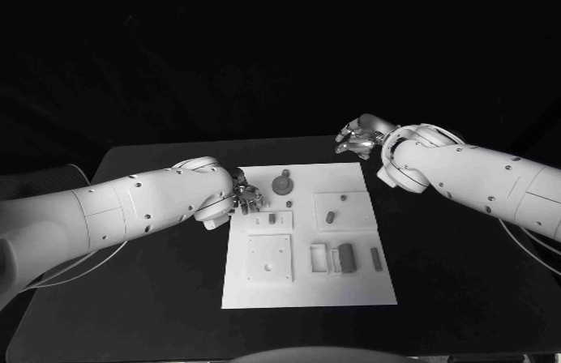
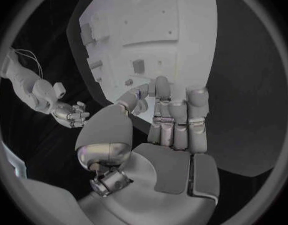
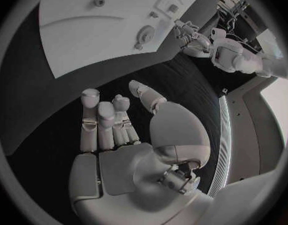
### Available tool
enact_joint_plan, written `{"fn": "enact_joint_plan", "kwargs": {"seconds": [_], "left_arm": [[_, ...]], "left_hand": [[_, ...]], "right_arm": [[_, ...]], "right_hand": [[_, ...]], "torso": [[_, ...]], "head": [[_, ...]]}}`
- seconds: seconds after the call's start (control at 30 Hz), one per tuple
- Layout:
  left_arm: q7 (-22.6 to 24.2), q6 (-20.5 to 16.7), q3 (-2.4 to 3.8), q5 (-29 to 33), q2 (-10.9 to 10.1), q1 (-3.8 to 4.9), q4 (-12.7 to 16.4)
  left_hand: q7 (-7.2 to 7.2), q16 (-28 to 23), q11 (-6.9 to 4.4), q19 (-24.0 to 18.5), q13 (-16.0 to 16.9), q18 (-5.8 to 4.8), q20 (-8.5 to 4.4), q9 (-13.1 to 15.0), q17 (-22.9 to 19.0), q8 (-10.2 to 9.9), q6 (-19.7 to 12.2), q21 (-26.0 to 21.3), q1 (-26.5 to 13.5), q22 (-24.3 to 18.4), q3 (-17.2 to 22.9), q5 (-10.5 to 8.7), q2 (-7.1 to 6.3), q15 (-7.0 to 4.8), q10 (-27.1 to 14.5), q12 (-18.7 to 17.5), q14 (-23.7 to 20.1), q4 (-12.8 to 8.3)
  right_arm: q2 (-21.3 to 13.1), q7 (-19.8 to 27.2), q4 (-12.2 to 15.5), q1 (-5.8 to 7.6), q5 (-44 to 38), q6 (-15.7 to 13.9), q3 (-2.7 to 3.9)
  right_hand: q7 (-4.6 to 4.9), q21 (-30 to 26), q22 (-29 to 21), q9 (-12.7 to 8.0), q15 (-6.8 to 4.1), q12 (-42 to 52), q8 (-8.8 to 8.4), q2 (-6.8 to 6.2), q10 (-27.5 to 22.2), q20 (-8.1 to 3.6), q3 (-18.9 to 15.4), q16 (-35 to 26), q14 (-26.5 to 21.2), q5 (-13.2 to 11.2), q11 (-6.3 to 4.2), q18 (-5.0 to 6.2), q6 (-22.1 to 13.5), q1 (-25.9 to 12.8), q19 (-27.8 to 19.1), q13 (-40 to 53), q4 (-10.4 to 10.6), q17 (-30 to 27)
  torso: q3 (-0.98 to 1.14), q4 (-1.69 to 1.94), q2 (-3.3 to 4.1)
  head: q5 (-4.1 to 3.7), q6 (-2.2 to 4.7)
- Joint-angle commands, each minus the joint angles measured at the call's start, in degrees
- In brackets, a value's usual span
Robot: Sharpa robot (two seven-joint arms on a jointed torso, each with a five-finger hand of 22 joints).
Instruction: Assemble the parts on the task board
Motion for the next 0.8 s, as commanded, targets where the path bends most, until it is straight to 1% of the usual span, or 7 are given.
{"fn": "enact_joint_plan", "kwargs": {"seconds": [0.03,0.13,0.23,0.4,0.53,0.67,0.8], "left_arm": [[-0.12,1.79,0.03,-1.07,0.28,0.05,0.23],[-0.13,1.91,0.03,-0.67,0.24,0.01,0.47],[-0.14,2.06,0.03,-0.56,0.12,-0.04,0.90],[-0.18,2.16,0.03,-0.52,-0.12,-0.10,1.32],[0.04,2.11,0.04,0.95,-0.35,-0.16,0.84],[0.18,1.86,0.04,1.30,-0.52,-0.20,0.17],[0.12,2.53,0.04,1.30,-0.54,-0.23,0.40]], "left_hand": [[-1.00,0.20,-1.92,2.99,0.07,3.76,-2.85,-0.12,0.08,10.46,0.49,0.15,-0.11,1.19,2.43,7.99,0.56,-3.90,1.48,0.35,3.97,-2.08],[-1.00,0.23,-1.92,2.97,0.07,3.74,-2.83,-0.15,0.09,10.56,0.44,0.16,-0.12,1.18,2.44,8.05,0.58,-3.90,1.44,0.42,3.96,-2.08],[-1.00,0.24,-1.92,2.96,0.07,3.72,-2.82,-0.17,0.09,10.64,0.40,0.18,-0.13,1.18,2.46,8.07,0.60,-3.91,1.41,0.48,3.96,-2.08],[-1.00,0.26,-1.93,2.95,0.07,3.70,-2.81,-0.20,0.09,10.75,0.34,0.20,-0.14,1.17,2.48,8.09,0.63,-3.91,1.37,0.57,3.95,-2.08],[-1.00,0.27,-1.92,2.93,0.07,3.69,-2.80,-0.23,0.09,10.84,0.28,0.22,-0.16,1.17,2.49,8.10,0.63,-3.91,1.31,0.63,3.92,-2.08],[-0.98,0.27,-1.91,2.89,0.05,3.67,-2.79,-0.28,0.08,10.94,0.18,0.23,-0.18,1.16,2.51,8.08,0.65,-3.90,1.23,0.70,3.89,-2.08],[-0.99,0.28,-1.91,2.88,0.05,3.67,-2.79,-0.30,0.08,11.00,0.15,0.24,-0.17,1.16,2.53,8.08,0.66,-3.90,1.21,0.74,3.88,-2.09]], "right_arm": [[-0.04,0.26,0.08,-0.01,-0.11,0.61,0.00],[0.01,0.28,0.08,-0.02,-0.11,0.65,0.00],[0.06,0.30,0.08,-0.02,-0.11,0.63,0.00],[0.07,0.28,0.06,-0.02,-0.11,0.62,0.00],[0.12,0.30,0.04,-0.04,-0.11,0.60,0.00],[0.08,0.32,0.04,-0.16,-0.11,0.60,0.00],[0.01,0.32,0.01,-0.21,-0.11,0.60,0.00]], "right_hand": [[0.75,-0.30,0.77,-0.07,0.11,0.24,0.32,0.10,-0.44,-0.21,0.28,0.09,-0.17,0.24,-0.04,3.51,0.39,-0.51,0.19,-0.10,0.08,-0.08],[0.75,-0.30,0.77,-0.08,0.11,0.24,0.32,0.09,-0.44,-0.21,0.28,0.09,-0.17,0.24,-0.04,3.51,0.39,-0.51,0.19,-0.10,0.08,-0.08],[0.75,-0.30,0.77,-0.08,0.11,0.24,0.32,0.10,-0.44,-0.21,0.29,0.09,-0.17,0.25,-0.04,3.51,0.39,-0.51,0.19,-0.10,0.07,-0.08],[0.75,-0.30,0.77,-0.08,0.11,0.25,0.32,0.09,-0.44,-0.21,0.29,0.09,-0.17,0.25,-0.04,3.51,0.39,-0.51,0.19,-0.11,0.07,-0.08],[0.75,-0.31,0.77,-0.08,0.11,0.25,0.33,0.09,-0.44,-0.21,0.30,0.09,-0.17,0.25,-0.04,3.51,0.39,-0.51,0.19,-0.11,0.07,-0.08],[0.75,-0.31,0.77,-0.08,0.11,0.25,0.33,0.09,-0.44,-0.21,0.30,0.09,-0.18,0.25,-0.04,3.51,0.38,-0.51,0.18,-0.12,0.07,-0.09],[0.75,-0.31,0.77,-0.08,0.10,0.25,0.33,0.10,-0.45,-0.21,0.31,0.09,-0.18,0.26,-0.04,3.51,0.38,-0.51,0.19,-0.12,0.07,-0.09]], "torso": [[0.03,0.04,-0.04],[0.03,0.02,-0.03],[0.00,-0.02,0.01],[-0.02,-0.01,-0.01],[0.01,0.00,-0.02],[-0.05,-0.06,-0.01],[-0.02,-0.07,-0.04]], "head": [[-0.19,0.06],[0.13,-0.30],[0.13,-0.47],[0.15,-0.50],[0.20,-0.55],[0.19,-0.41],[0.21,-0.47]]}}
